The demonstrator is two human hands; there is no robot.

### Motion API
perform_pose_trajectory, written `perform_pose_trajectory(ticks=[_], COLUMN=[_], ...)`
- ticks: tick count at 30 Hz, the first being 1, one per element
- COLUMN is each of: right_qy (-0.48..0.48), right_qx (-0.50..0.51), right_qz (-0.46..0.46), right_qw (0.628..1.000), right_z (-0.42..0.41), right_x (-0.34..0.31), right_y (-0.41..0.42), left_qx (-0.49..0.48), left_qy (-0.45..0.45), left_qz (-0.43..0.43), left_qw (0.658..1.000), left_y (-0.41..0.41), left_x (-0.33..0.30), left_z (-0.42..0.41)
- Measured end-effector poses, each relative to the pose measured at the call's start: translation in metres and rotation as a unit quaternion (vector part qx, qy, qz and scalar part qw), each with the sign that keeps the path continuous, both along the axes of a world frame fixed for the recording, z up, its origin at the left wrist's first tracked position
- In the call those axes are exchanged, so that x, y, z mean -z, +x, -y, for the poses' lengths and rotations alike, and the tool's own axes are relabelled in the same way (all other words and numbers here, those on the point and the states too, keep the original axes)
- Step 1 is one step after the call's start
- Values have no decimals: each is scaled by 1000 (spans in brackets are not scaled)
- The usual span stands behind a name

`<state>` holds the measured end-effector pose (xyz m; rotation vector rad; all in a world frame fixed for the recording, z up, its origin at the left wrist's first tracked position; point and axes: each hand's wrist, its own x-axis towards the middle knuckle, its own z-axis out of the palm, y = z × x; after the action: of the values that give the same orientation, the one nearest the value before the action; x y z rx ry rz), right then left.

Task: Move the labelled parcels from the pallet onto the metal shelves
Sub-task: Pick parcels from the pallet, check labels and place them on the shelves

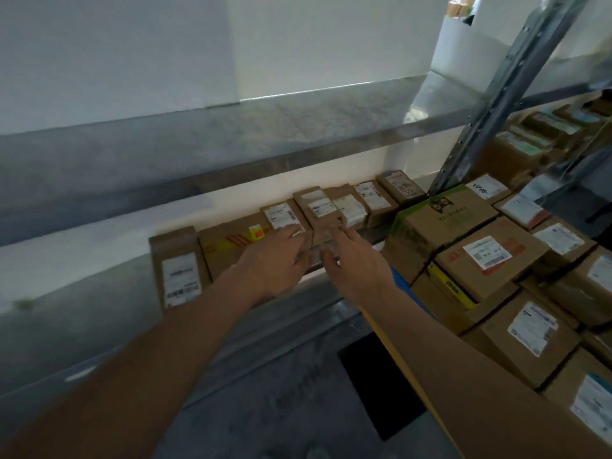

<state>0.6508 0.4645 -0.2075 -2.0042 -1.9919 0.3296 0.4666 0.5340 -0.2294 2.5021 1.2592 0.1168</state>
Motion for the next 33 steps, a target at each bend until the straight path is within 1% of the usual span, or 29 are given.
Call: perform_pose_trajectory(ticks=[7, 9, 12, 13, 16, 18, 20, 22, 25, 28, 31, 33], right_qy=[18, 24, 33, 34, 28, 9, -11, -25, -42, -59, -71, -76], right_qx=[-140, -176, -231, -244, -263, -279, -296, -305, -307, -297, -279, -252], right_qz=[-6, -11, -33, -38, -32, -34, -39, -45, -47, -67, -64, -65], right_qw=[990, 984, 972, 968, 964, 960, 954, 951, 950, 951, 955, 963], right_z=[-25, -28, -31, -31, -25, -20, -15, -13, -13, -13, -12, -9], right_x=[10, 12, 18, 19, 25, 29, 33, 38, 47, 63, 84, 95], right_y=[-40, -52, -70, -75, -92, -104, -116, -128, -148, -171, -192, -203], left_qx=[-151, -181, -217, -232, -267, -291, -300, -289, -279, -251, -232, -219], left_qy=[37, 26, 0, -4, 42, 38, 32, 22, -2, -6, -9, -22], left_qz=[-19, -20, 5, 12, -1, 1, 12, 27, 19, 28, 48, 41], left_qw=[988, 983, 976, 973, 963, 956, 953, 957, 960, 967, 971, 974], left_y=[-55, -69, -95, -100, -112, -122, -135, -153, -174, -199, -225, -237], left_x=[-14, -16, -10, -12, -14, -11, -4, 12, 24, 38, 54, 64], left_z=[41, 50, 64, 71, 89, 97, 103, 106, 108, 104, 95, 91])
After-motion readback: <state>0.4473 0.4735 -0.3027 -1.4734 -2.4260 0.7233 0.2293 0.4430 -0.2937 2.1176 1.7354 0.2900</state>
